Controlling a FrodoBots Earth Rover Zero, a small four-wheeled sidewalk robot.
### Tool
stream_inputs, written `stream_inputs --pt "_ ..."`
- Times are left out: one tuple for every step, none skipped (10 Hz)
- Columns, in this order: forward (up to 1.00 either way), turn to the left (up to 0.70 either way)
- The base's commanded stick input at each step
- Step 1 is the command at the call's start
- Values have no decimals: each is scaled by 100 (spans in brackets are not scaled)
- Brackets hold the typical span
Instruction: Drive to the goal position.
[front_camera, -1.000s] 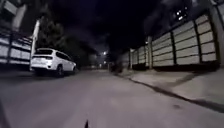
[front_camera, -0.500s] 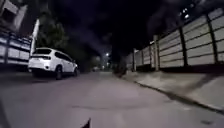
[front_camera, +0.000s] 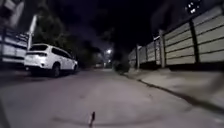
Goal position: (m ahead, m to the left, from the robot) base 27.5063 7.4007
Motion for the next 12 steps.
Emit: stream_inputs --pt "100 0" --pt "100 0" --pt "100 0" --pt "100 0" --pt "100 0" --pt "100 0" --pt "100 0" --pt "100 0" --pt "100 0" --pt "100 0" --pt "100 0" --pt "100 0"
